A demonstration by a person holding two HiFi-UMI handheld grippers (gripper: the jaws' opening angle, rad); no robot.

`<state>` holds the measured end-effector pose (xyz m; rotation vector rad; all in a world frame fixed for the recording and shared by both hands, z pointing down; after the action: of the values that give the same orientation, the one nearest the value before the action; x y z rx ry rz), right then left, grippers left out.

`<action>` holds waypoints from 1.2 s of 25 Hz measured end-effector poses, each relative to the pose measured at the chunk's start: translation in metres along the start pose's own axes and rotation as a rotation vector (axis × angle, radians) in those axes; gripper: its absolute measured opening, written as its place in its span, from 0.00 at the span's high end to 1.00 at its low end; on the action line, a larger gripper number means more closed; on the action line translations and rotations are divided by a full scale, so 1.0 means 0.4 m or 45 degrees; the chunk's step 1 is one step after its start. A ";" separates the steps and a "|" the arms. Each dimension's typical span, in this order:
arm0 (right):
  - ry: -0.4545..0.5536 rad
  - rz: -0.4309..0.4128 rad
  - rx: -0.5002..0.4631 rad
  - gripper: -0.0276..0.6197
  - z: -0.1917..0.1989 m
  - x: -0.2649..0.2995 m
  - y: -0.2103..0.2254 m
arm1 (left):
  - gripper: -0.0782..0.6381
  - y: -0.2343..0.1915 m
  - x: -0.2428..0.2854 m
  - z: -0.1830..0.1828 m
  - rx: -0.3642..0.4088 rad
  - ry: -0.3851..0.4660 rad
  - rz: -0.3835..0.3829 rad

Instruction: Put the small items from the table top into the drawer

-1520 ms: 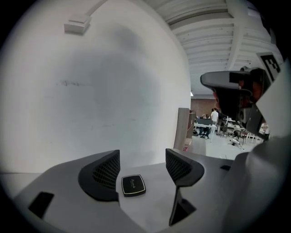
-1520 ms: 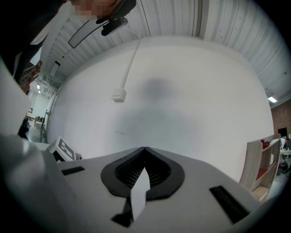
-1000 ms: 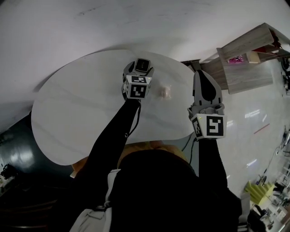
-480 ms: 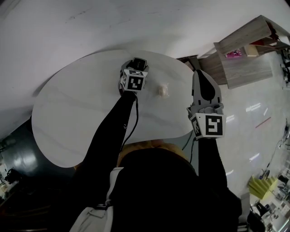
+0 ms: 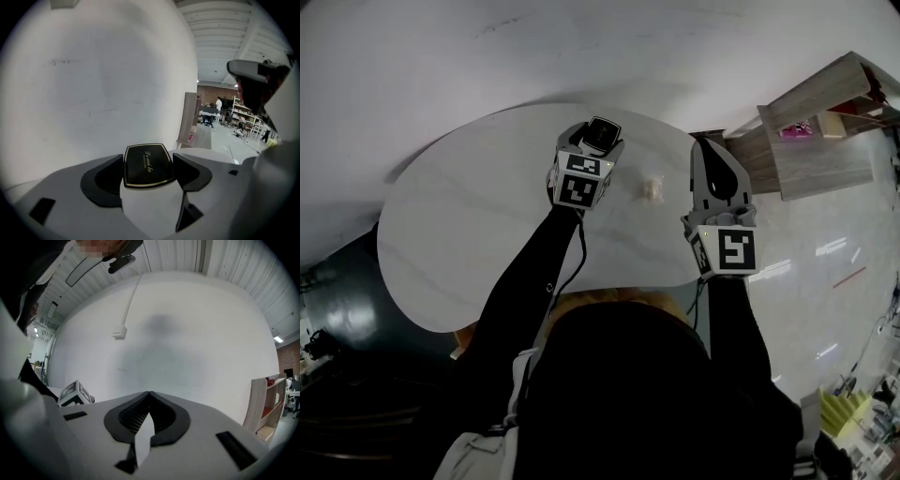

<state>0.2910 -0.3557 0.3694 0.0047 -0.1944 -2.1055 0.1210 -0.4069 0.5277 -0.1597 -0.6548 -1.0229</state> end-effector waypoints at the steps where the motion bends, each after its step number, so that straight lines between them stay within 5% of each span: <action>1: 0.013 -0.017 0.000 0.92 -0.008 0.006 -0.013 | 0.40 -0.005 -0.031 -0.022 0.001 0.033 -0.013; 17: 0.109 -0.206 -0.009 0.92 -0.090 0.057 -0.162 | 0.40 -0.035 -0.450 -0.195 0.040 0.441 -0.188; 24: 0.110 -0.317 0.032 0.92 -0.079 0.073 -0.236 | 0.40 -0.058 -0.533 -0.156 -0.012 0.476 -0.283; 30: 0.084 -0.519 0.033 0.92 -0.061 0.114 -0.411 | 0.40 -0.122 -0.685 -0.056 -0.062 0.434 -0.483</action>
<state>0.1294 -0.3151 0.3255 0.1393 -0.1929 -2.5044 -0.0059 -0.2395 0.3439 0.1012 -0.3532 -1.3933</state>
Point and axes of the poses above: the fingertips, and each gripper's own axes: x forward along the fingers, y to its right, z out of its underside, the point moved 3 cm from there along -x, backward along the fingers, and after that the axes turned 14 degrees about x, right-handed, at the moved point
